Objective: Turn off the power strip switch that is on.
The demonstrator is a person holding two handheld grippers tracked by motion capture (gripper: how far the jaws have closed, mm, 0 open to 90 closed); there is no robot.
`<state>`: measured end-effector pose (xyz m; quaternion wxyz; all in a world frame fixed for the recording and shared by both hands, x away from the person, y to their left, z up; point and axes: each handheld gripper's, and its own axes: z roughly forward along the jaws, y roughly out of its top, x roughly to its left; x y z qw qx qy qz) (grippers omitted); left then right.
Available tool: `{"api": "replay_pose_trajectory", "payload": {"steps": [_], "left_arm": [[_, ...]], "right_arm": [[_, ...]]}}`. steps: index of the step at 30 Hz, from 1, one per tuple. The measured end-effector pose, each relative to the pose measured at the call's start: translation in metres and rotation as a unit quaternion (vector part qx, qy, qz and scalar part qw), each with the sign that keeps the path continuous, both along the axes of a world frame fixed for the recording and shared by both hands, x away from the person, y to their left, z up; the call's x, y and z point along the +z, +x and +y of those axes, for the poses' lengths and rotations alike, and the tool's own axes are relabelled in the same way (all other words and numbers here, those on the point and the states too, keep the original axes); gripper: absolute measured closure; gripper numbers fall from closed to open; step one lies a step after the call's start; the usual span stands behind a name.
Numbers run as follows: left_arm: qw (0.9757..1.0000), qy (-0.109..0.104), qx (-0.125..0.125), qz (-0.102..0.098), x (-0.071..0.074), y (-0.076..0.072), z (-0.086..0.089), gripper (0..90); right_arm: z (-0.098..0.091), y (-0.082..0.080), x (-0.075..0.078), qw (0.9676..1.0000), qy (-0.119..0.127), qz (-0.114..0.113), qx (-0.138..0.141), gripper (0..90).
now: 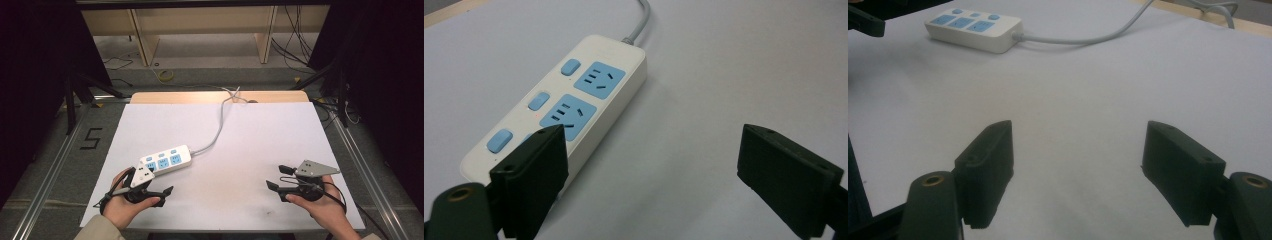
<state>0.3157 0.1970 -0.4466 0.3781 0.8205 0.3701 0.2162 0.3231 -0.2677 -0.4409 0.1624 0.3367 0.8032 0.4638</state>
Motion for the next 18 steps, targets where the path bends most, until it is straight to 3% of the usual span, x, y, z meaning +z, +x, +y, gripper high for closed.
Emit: {"api": "replay_pose_trajectory", "payload": {"steps": [10,13,18], "left_arm": [[1.0,0.004,0.001,-0.006,0.0035,0.001,0.0004,19.6],[0.9997,0.006,0.022,-0.006,0.0069,0.0012,0.0005,46.2],[0.9996,0.014,0.024,-0.011,0.0098,0.0016,-0.0012,68.8]], "right_arm": [[-0.0012,0.0008,0.0001,1.0,0.0,0.002,-0.005,29.3],[-0.0012,0.0006,-0.0002,1.0,0.001,0.002,-0.006,29.3],[0.0003,0.0006,-0.0003,1.0,-0.001,0.001,-0.002,29.3]]}}
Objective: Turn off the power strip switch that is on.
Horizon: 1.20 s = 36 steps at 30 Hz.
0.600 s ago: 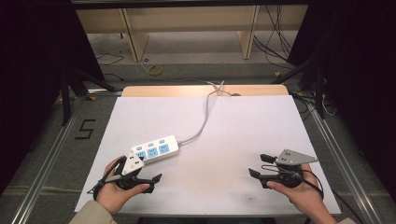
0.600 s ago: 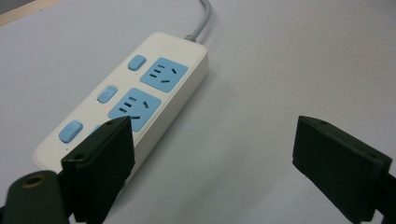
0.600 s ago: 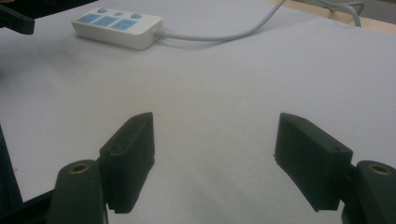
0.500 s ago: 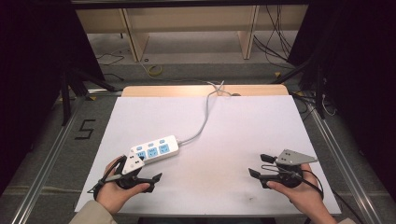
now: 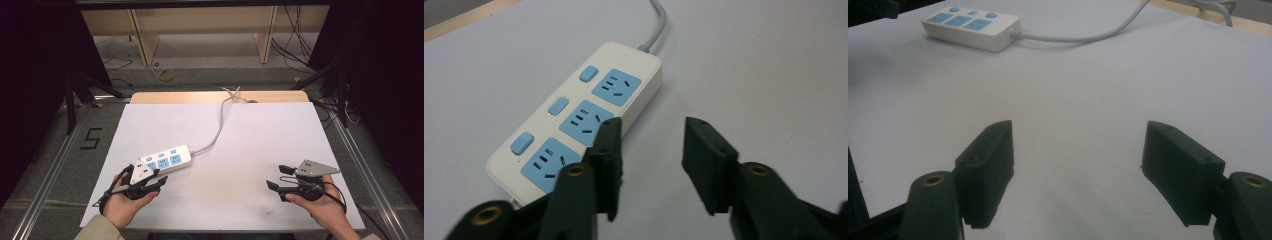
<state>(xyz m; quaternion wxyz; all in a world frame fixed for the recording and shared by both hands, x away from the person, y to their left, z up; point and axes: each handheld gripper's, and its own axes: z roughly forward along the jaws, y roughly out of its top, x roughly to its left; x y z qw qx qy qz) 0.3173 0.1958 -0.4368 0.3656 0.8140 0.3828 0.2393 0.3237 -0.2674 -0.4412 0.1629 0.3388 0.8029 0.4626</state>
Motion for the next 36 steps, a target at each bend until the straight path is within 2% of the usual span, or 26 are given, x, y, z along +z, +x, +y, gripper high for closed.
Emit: {"api": "replay_pose_trajectory", "payload": {"steps": [3,5,7,10,12,29,36], "left_arm": [[0.9999,0.004,-0.007,0.007,0.002,0.001,-0.001,81.8],[0.9996,0.012,-0.02,0.016,0.002,0.002,-0.002,89.4],[0.9993,0.019,-0.023,0.024,0.002,0.004,-0.002,89.6],[0.9991,0.017,-0.017,0.035,0.002,0.005,-0.001,89.8],[0.9993,0.005,-0.008,0.037,0.005,0.009,0.0,89.8],[0.9993,0.001,0.013,0.036,0.011,0.031,0.008,89.9],[0.9992,0.007,0.014,0.038,0.013,0.034,0.008,89.9]], "right_arm": [[0.001,0.0,0.0,1.0,-0.002,0.002,0.002,29.3],[0.001,0.0,0.0,1.0,-0.002,0.001,0.002,29.3],[0.001,0.0,-0.001,1.0,-0.002,0.002,0.001,29.3],[0.001,0.001,-0.001,1.0,-0.004,0.003,0.002,29.3],[0.001,0.001,-0.001,1.0,-0.004,0.004,0.002,29.3],[0.006,0.002,-0.002,0.9999,-0.008,0.006,0.012,29.3],[0.007,0.002,-0.002,0.9998,-0.008,0.008,0.013,29.3]]}}
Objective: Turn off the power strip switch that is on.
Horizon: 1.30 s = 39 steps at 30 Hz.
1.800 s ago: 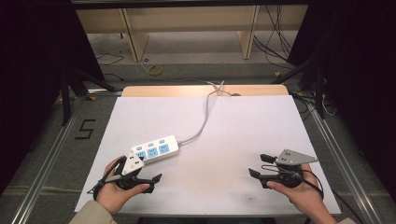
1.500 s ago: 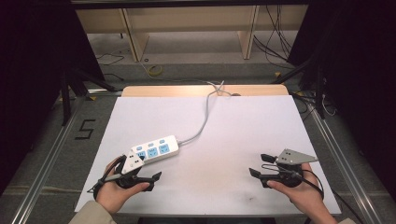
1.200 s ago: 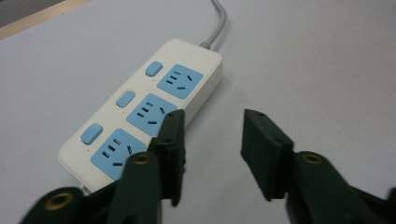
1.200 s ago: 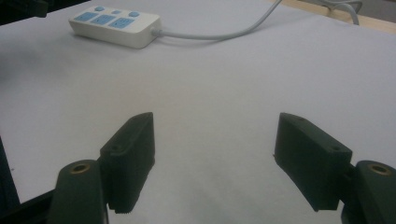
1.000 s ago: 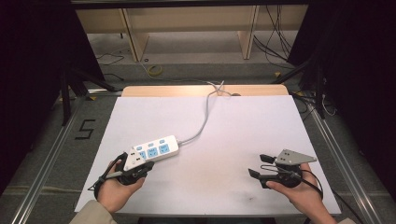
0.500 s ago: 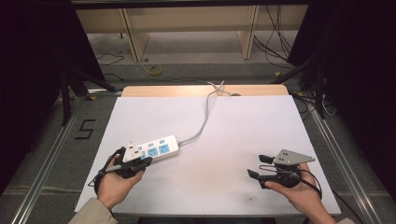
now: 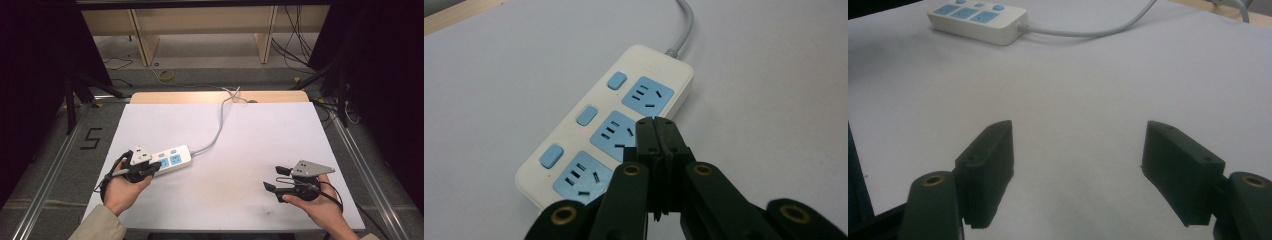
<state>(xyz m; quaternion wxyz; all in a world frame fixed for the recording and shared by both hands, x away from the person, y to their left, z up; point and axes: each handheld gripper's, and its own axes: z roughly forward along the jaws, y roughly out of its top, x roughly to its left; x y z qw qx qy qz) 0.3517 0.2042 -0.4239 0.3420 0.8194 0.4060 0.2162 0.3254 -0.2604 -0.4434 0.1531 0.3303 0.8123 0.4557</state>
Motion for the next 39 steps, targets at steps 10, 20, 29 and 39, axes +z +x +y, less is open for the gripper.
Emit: {"api": "replay_pose_trajectory", "payload": {"steps": [10,20,29,39], "left_arm": [[0.9999,0.011,0.006,0.002,0.003,0.008,0.001,89.9],[0.9997,0.02,0.011,0.004,0.004,0.017,0.001,89.9],[0.9994,0.03,0.014,0.005,0.006,0.023,0.001,89.9],[0.9991,0.038,0.018,0.005,0.007,0.032,0.0,89.9]], "right_arm": [[0.001,0.001,-0.001,1.0,-0.003,0.001,0.002,29.3],[0.001,0.001,-0.001,1.0,-0.003,0.002,0.003,29.3],[0.002,0.001,-0.001,1.0,-0.004,0.003,0.003,29.3],[0.002,0.001,-0.001,1.0,-0.004,0.004,0.005,29.3]]}}
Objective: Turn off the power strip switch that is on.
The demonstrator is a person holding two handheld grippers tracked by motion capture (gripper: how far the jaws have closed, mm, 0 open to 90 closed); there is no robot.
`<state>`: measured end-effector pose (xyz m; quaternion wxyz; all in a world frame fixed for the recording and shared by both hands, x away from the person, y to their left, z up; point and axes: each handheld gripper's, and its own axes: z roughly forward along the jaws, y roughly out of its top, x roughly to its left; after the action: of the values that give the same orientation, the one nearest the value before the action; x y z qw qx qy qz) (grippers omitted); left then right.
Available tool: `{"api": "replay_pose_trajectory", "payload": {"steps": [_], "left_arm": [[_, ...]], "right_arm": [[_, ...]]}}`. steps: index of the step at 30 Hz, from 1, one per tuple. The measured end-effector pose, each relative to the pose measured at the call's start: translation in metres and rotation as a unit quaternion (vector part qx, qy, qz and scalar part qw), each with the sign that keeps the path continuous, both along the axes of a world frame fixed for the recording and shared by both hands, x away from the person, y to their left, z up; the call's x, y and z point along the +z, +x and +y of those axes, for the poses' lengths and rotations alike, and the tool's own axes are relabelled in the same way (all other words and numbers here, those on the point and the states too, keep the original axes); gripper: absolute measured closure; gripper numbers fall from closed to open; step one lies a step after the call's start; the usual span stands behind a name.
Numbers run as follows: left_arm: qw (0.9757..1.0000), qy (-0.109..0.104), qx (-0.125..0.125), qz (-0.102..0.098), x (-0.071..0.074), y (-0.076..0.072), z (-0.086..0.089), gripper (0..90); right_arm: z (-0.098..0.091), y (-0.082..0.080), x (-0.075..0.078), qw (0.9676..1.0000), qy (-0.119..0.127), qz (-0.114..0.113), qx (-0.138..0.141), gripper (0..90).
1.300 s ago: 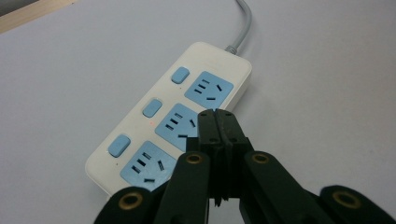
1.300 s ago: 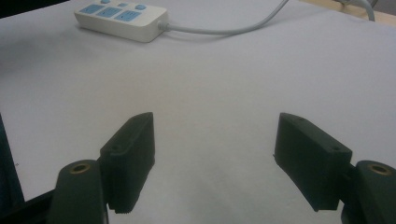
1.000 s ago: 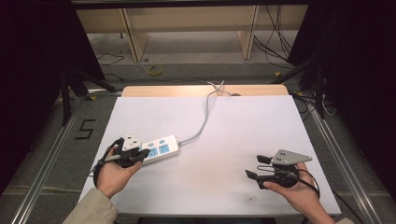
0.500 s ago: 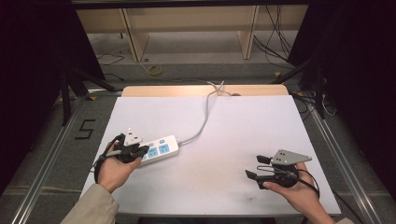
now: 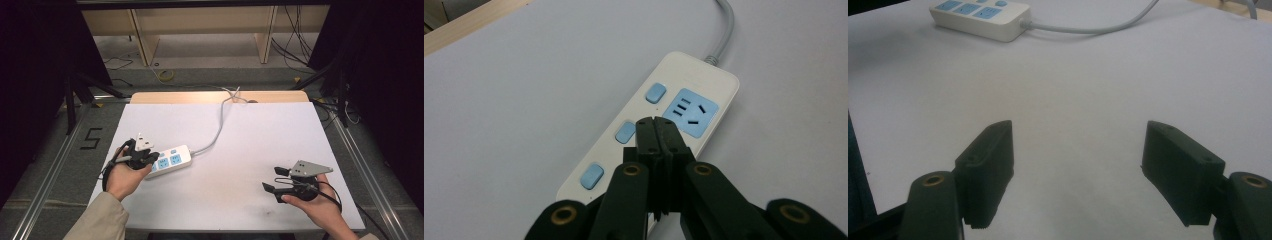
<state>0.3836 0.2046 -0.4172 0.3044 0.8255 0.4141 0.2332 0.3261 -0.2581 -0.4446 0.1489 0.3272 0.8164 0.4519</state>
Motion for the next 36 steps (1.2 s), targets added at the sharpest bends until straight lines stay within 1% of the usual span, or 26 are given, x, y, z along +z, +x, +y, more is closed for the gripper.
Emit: {"api": "replay_pose_trajectory", "payload": {"steps": [4,6,8,14,21,27,34,36], "left_arm": [[1.0,0.006,0.0,-0.001,0.001,0.004,-0.001,89.9],[1.0,0.006,0.003,-0.002,0.001,0.005,-0.001,89.9],[0.9999,0.011,0.002,0.0,0.001,0.007,-0.001,89.9],[0.9999,0.013,0.006,0.0,0.002,0.011,-0.002,89.9],[0.9998,0.021,0.005,-0.001,0.002,0.016,-0.004,89.9],[0.9997,0.022,0.005,0.0,0.004,0.019,-0.005,89.9],[0.9995,0.031,0.005,0.003,0.003,0.023,-0.006,89.9],[0.9995,0.03,0.006,0.002,0.003,0.024,-0.006,89.9]], "right_arm": [[0.0,0.0,0.0,1.0,-0.001,0.001,-0.001,29.3],[0.0,0.0,-0.001,1.0,-0.004,0.002,-0.001,29.3],[0.0,0.0,-0.001,1.0,-0.003,0.002,-0.001,29.3],[0.0,0.0,-0.001,1.0,-0.005,0.004,0.0,29.2],[0.0,0.0,-0.001,1.0,-0.005,0.003,0.001,29.2],[0.0,0.0,-0.001,1.0,-0.005,0.004,0.002,29.1],[0.001,0.0,-0.001,1.0,-0.005,0.003,0.003,29.1],[0.001,0.0,-0.001,1.0,-0.005,0.004,0.003,29.1]]}}
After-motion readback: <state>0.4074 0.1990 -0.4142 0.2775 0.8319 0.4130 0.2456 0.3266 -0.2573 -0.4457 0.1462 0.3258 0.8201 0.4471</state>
